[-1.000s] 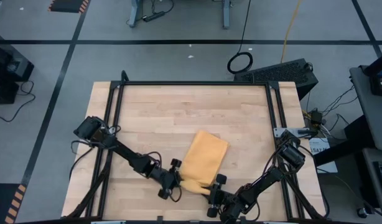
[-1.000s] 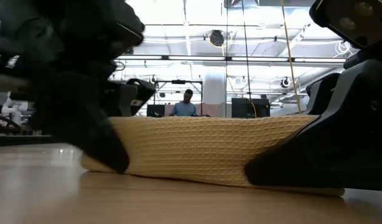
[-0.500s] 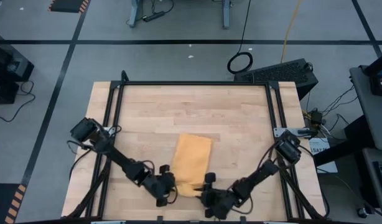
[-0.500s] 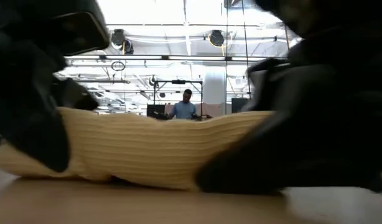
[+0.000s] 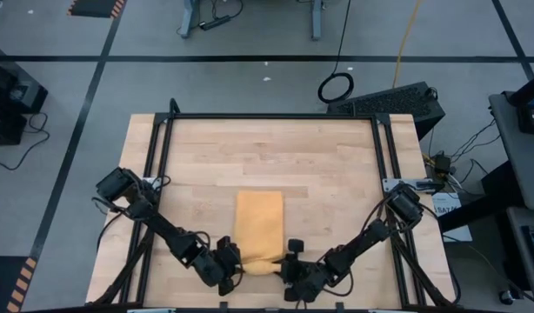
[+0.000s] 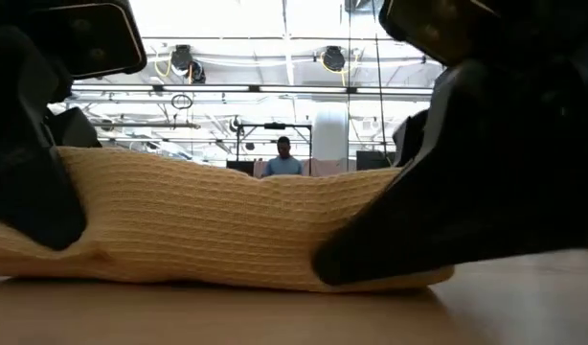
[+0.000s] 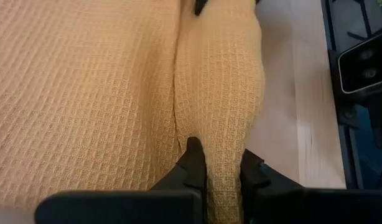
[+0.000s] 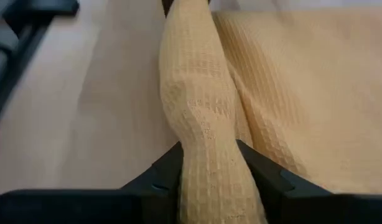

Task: Roll towel
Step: Roll the yellow towel

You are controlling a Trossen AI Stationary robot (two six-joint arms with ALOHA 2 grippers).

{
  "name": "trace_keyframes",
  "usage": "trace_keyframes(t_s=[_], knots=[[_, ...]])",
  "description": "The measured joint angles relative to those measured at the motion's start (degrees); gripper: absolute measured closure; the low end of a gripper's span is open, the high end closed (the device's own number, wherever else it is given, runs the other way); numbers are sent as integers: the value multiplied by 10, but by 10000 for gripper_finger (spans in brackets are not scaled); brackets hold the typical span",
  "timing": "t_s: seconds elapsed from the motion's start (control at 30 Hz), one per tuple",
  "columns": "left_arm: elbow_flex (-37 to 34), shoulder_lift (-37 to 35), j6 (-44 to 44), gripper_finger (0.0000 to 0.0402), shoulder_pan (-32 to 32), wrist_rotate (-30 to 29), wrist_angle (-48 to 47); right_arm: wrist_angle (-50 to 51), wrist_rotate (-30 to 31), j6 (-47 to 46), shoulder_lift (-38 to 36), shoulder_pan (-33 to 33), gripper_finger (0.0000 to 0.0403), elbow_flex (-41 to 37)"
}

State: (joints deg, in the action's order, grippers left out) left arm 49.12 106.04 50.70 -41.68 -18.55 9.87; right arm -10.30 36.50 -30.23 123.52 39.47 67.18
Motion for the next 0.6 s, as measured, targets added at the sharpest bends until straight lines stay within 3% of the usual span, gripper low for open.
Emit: trace_keyframes(t_s=[0.17, 0.37, 0.6], knots=[[0, 0, -2, 367, 9, 38, -2, -1, -36, -90, -2, 0, 258, 1], [1, 0, -6, 373, 34, 100, -1, -1, -34, -36, -2, 12, 209, 1], [1, 0, 2, 373, 38, 113, -1, 27, 81, 54, -12, 64, 162, -1]])
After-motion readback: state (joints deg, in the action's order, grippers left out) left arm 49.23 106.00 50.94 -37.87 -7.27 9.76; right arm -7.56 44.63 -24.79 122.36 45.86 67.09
